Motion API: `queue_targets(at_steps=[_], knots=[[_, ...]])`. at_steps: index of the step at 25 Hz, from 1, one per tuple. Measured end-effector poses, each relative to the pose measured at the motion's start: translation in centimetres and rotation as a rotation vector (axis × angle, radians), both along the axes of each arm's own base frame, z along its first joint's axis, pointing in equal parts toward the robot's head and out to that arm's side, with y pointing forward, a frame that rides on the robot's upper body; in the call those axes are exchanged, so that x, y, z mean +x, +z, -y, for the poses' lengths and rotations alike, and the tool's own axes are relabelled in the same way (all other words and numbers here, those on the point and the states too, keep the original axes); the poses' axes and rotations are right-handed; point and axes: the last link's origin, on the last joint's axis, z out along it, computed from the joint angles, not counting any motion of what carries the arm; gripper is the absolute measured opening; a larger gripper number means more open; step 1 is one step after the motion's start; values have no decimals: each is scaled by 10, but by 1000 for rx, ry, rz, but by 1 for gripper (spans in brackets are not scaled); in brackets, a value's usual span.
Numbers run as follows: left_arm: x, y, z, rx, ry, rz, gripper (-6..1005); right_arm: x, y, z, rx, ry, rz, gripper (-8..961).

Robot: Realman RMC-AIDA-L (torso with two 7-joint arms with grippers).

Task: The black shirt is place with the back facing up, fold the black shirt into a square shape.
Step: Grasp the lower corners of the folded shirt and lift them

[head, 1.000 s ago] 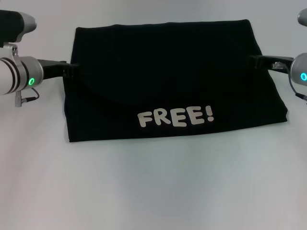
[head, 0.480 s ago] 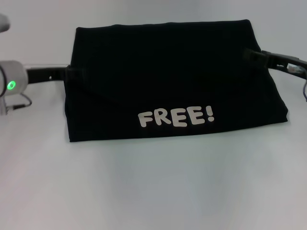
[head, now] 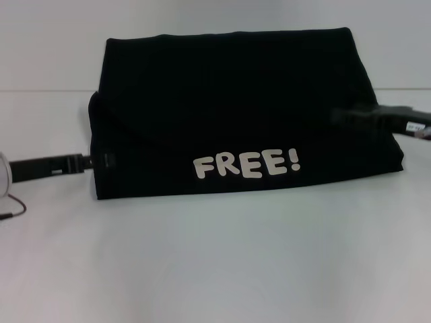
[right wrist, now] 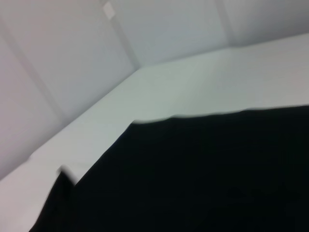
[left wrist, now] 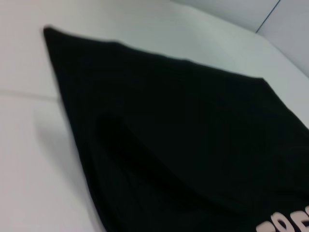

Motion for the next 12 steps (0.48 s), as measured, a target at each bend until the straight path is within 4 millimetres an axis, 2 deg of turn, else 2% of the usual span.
queue_targets(at_steps=[6, 12], knots=[[-6, -15, 6, -26, 38, 29, 892, -15, -9, 11, -134, 137, 69, 679], [-5, -28, 4, -55, 48, 27, 896, -20, -8, 11, -136, 162, 62, 681]])
